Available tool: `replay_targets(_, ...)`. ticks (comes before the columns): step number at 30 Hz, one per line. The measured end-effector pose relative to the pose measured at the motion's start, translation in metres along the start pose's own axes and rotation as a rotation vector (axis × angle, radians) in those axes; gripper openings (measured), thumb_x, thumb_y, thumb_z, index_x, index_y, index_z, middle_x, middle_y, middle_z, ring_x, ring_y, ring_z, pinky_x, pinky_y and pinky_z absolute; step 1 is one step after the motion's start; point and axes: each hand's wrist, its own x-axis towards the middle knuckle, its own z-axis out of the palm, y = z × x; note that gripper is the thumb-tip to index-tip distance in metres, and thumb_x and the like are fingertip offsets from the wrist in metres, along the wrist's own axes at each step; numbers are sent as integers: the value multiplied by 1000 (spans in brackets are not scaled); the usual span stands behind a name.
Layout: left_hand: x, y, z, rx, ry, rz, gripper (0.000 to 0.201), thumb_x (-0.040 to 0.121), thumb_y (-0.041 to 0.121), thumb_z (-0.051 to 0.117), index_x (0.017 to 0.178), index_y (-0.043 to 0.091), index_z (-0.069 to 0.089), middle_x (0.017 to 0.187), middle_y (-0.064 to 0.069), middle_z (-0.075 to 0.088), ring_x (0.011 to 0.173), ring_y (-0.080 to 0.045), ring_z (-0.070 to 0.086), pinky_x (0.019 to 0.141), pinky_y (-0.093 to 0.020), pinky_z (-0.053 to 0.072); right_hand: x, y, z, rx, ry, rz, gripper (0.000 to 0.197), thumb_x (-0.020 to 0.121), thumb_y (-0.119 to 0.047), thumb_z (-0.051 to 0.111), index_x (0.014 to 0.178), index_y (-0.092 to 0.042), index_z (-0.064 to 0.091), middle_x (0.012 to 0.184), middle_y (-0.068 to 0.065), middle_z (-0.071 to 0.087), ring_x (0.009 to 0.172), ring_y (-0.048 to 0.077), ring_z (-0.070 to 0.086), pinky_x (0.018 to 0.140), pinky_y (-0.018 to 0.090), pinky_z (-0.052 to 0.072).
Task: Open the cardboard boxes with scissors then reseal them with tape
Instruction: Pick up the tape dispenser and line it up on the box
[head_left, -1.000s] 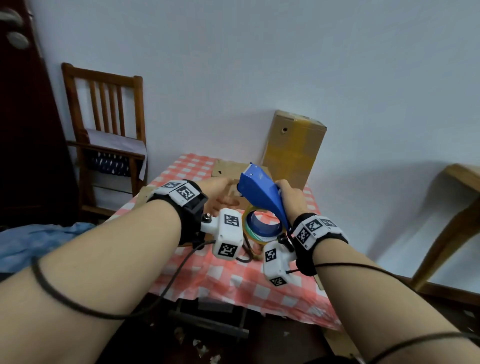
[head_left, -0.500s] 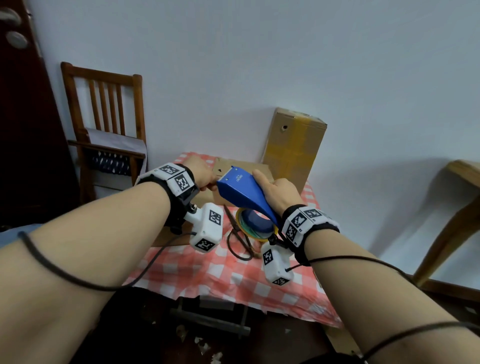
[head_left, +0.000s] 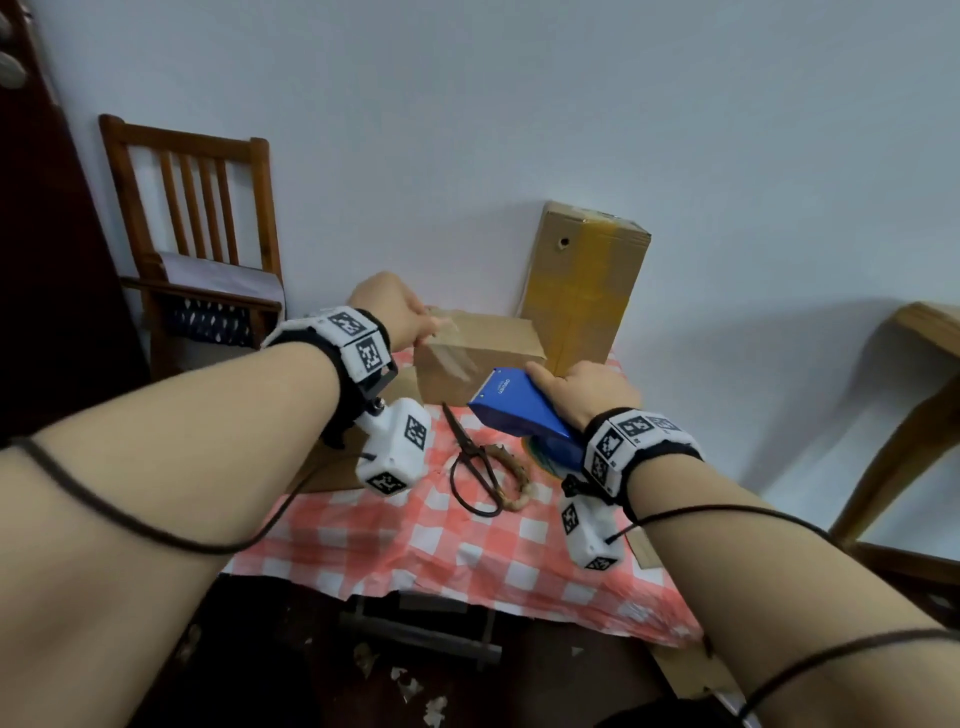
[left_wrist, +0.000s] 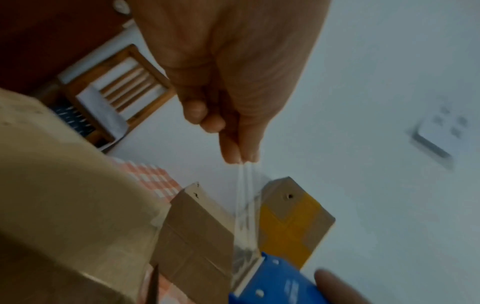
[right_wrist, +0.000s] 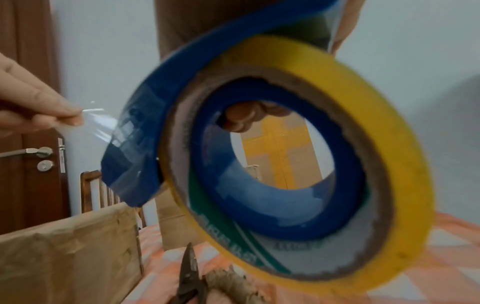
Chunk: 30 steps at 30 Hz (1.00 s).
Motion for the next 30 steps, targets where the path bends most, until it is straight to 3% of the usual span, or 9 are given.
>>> replay_targets(4,-7,21,14,236,-13,286,28,94,32,58,102,10,74,104,-10,70,100,-29,62,84,-32,44,14,5,0,47,-20,107,59,92,-63,33,65,-15,53,68,4,51,67,24,53,63,30,40)
replay_targets(8,-12,46,18,305,52,568,40,98,36,46,105,6,72,101,-17,68,97,-35,61,80,-38,42,23,19,6,43,14,221,54,92,-61,37,89,-12,58,97,11,65,88,31,61,78,36,49)
replay_targets(11,0,45,14,235,109,522,28,94,32,56,101,11,74,99,-10,71,96,-30,62,81,-31,43,24,27,12,110,22,211,47,95,-52,40,110,-12,57,109,16,64,99,35,60,88,39,49)
replay_targets(15,-3,43,20,163,53,415,21,90,25,59,93,10,73,96,-9,71,95,-28,61,88,-33,47,24,29,26,73,-121,203,26,89,-32,51,88,-7,55,89,12,59,80,28,57,69,29,44)
replay_targets(20,-4,36,19,95,-55,296,16,88,18,59,85,9,71,84,-5,65,81,-18,55,74,-23,43,24,26,44,-254,-410,190,38,98,-22,44,131,-4,48,129,14,55,112,27,55,98,33,44)
replay_targets(22,-4,33,18,71,-94,257,15,86,16,60,83,8,71,83,-5,66,83,-21,57,73,-24,44,23,24,46,-280,-406,140,35,98,-22,45,127,-3,51,118,14,58,100,25,54,88,32,45)
replay_targets(26,-7,29,14,4,-137,191,14,84,14,61,79,10,73,90,-12,69,95,-26,61,85,-34,50,29,9,23,413,-97,95,25,93,-18,50,109,-6,66,105,9,66,93,21,59,78,28,47)
replay_targets(28,-9,28,11,-40,-148,152,17,83,14,60,69,16,69,83,-8,68,92,-25,61,88,-36,50,26,-14,1,927,-103,30,24,90,-17,54,102,-5,71,103,10,70,88,17,61,78,27,45)
replay_targets(30,-12,24,6,-64,-157,122,24,84,12,58,63,21,65,73,-3,64,84,-21,58,82,-32,48,21,-37,-16,1127,-184,-84,24,89,-19,51,89,-10,73,87,5,72,78,14,61,82,31,41)
